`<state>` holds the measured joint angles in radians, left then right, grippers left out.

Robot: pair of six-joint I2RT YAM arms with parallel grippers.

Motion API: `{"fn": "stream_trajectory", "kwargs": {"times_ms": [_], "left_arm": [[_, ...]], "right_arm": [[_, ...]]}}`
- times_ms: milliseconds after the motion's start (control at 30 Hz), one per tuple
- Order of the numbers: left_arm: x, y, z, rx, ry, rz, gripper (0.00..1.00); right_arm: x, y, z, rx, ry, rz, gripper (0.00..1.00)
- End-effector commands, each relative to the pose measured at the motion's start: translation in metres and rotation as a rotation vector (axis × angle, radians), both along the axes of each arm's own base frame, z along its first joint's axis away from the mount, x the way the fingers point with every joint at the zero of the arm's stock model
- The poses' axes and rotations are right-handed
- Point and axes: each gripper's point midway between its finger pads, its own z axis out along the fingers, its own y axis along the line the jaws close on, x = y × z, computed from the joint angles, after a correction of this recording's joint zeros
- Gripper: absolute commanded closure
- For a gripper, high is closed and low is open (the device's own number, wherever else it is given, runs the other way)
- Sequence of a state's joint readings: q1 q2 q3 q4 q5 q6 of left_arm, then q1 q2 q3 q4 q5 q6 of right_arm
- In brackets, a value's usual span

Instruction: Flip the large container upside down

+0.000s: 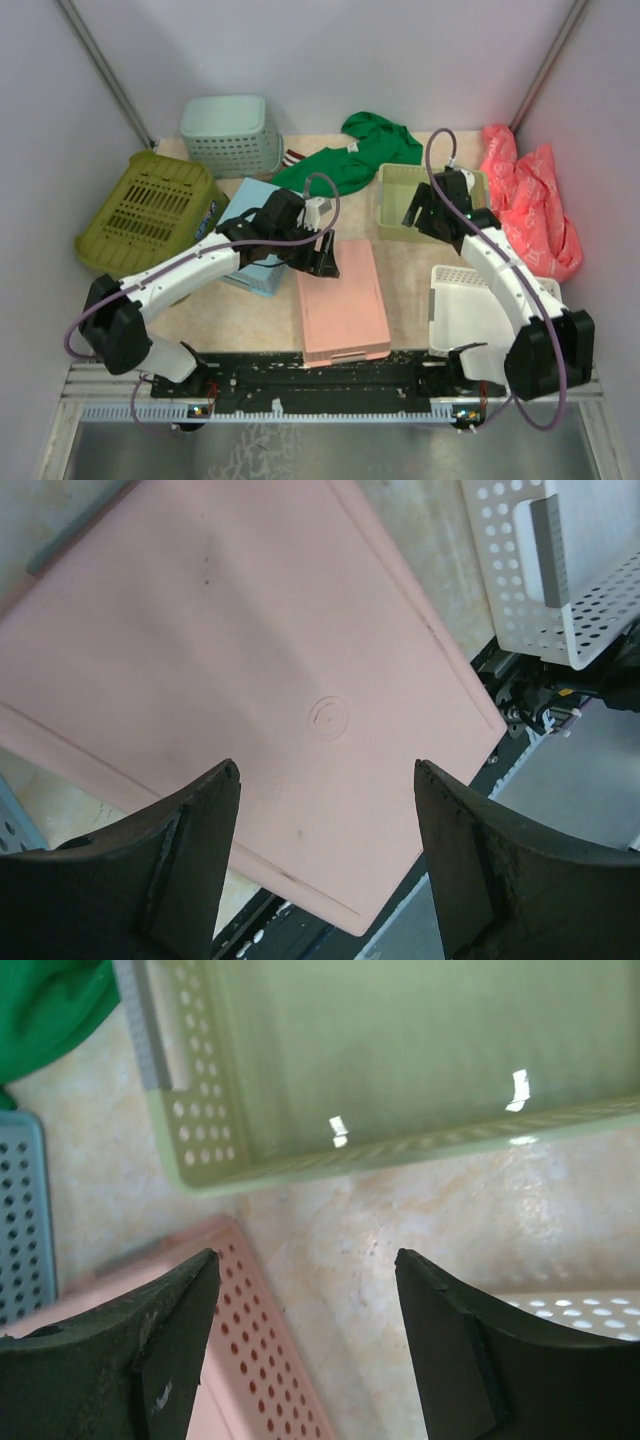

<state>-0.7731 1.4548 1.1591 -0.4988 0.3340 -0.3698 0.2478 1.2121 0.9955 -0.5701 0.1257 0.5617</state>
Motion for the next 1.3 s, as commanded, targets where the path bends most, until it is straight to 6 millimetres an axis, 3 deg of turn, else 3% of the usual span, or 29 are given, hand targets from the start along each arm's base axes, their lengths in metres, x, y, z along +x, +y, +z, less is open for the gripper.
{"fn": "stream_trajectory", "kwargs": {"times_ms": [0, 200, 433, 633, 767, 867, 1067, 1167, 1267], "left_arm": [[-0.002, 0.001, -0.014, 0.017, 0.03, 0.03, 0.25], [0.009, -0.008, -0.012, 0.017, 0.005, 0.05, 0.25], [0.003, -0.009, -0.02, 0.046, 0.015, 0.016, 0.25], [-0.002, -0.002, -0.037, 0.088, 0.054, 0.024, 0.25], [0.001, -0.006, -0.025, 0.062, 0.036, 0.026, 0.24], [0.007, -0.007, -0.011, 0.042, 0.005, 0.052, 0.24], [0.012, -0.002, 0.011, 0.013, -0.054, 0.097, 0.24], [0.014, -0.001, 0.016, -0.005, -0.074, 0.109, 0.24], [0.014, -0.001, 0.015, -0.008, -0.071, 0.114, 0.24]], "right_arm": [[0.032, -0.03, 0.014, -0.113, 0.003, -0.185, 0.29], [0.054, -0.025, -0.001, -0.071, 0.058, -0.229, 0.29], [0.063, -0.02, -0.009, -0.033, 0.052, -0.157, 0.3], [0.085, 0.016, 0.011, 0.045, -0.07, 0.073, 0.31], [0.101, 0.04, 0.016, 0.069, -0.109, 0.122, 0.31], [0.114, 0.057, 0.006, 0.017, -0.082, 0.147, 0.31], [0.136, 0.075, -0.044, -0.057, 0.035, 0.183, 0.34], [0.14, 0.076, -0.057, -0.091, 0.057, 0.179, 0.41], [0.142, 0.075, -0.064, -0.121, 0.091, 0.183, 0.57]]}}
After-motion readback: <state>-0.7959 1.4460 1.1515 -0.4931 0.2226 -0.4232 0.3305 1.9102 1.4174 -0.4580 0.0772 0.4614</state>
